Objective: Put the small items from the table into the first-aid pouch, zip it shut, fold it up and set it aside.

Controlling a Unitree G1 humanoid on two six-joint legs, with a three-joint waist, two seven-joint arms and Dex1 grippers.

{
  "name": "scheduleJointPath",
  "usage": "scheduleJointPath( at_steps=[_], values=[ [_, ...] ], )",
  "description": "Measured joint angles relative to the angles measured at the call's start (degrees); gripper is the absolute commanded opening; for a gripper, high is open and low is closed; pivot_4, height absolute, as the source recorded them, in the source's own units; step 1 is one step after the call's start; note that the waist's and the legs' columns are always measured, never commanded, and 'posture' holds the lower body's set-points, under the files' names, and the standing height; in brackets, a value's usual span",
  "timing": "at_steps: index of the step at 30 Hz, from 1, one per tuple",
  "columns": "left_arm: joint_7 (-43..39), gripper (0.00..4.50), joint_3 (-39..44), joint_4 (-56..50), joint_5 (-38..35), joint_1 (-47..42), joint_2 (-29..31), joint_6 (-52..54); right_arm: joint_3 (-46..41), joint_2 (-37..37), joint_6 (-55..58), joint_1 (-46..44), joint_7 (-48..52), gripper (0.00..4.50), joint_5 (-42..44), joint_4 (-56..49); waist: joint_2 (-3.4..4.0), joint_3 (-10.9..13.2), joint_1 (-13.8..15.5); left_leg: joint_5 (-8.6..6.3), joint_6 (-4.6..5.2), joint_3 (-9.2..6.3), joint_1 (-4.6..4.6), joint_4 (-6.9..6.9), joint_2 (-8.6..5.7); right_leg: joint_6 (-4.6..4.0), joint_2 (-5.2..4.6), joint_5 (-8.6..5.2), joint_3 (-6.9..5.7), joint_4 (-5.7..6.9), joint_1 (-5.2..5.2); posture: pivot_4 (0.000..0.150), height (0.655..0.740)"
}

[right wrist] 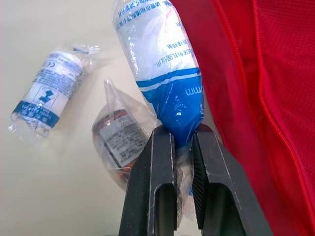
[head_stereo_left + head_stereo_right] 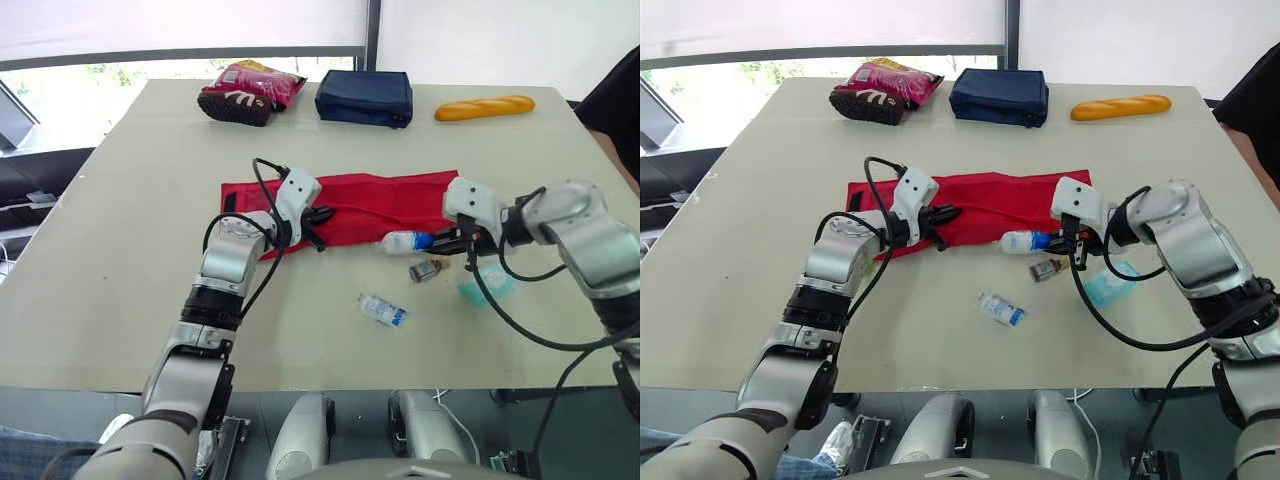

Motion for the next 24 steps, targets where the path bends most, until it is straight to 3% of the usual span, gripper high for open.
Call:
scheduleJointPath(
  at_steps=[4,10,11,13,14,17,24],
  values=[
    [-0.4,0.0,0.0,0.8,0.0,-0.2,0.0,-0.5,-1.1,0.0,-3.4,3.0,-3.2,0.03,0.1,0.0,0.0,0.0,-0.1,0.0,0.0,0.05,0.0,0.0,-0.01,0.01,0.02,0.0,0.02,0.01,-0.01,0.15,0.7105],
    [-1.0,0.0,-0.2,2.4,0.1,-0.8,0.3,-1.6,-3.1,-1.5,-6.3,6.0,-3.6,2.44,1.7,-2.7,0.0,0.0,0.0,0.0,0.0,0.07,0.0,0.0,0.01,0.01,0.04,-0.01,-0.01,0.0,-0.01,0.15,0.7105],
    [-1.1,0.0,-0.2,2.8,0.1,-1.1,0.4,-1.8,-3.6,-1.0,-6.1,6.9,-3.5,3.13,3.3,-3.6,0.0,0.0,0.0,0.0,0.0,0.06,0.0,0.0,0.0,0.01,0.03,-0.01,0.01,0.0,-0.01,0.15,0.7105],
    [-1.2,0.0,-0.3,3.1,0.1,-1.3,0.5,-1.9,-6.0,1.2,-5.2,7.9,-3.5,3.78,7.3,-6.0,0.0,0.0,-0.2,0.0,0.0,0.02,0.01,0.0,0.02,0.01,0.04,-0.01,0.03,0.01,-0.01,0.15,0.7105],
    [-1.2,0.0,-0.4,3.2,0.1,-1.4,0.5,-1.8,-7.6,2.3,-4.1,8.4,-3.5,4.35,10.3,-8.3,0.0,0.0,-0.1,0.0,0.0,-0.02,0.01,0.0,0.02,0.01,0.06,-0.01,0.03,0.02,-0.01,0.15,0.7105],
    [-1.3,0.0,-0.7,3.2,0.1,-1.8,0.7,-1.9,-9.5,0.0,-3.2,10.8,-2.8,4.44,14.1,-13.2,0.0,0.0,0.1,0.0,0.0,-0.06,0.01,0.0,0.03,0.01,0.03,-0.01,-0.04,-0.01,0.05,0.15,0.7105],
    [-0.9,0.0,-0.7,3.2,0.2,-1.8,1.5,-1.9,-9.1,-3.8,-3.1,10.6,-5.6,4.44,12.0,-10.2,0.0,0.0,-0.3,0.0,0.01,0.03,0.06,0.01,0.03,0.02,0.07,-0.01,0.03,-0.01,0.03,0.15,0.7105]
  ],
)
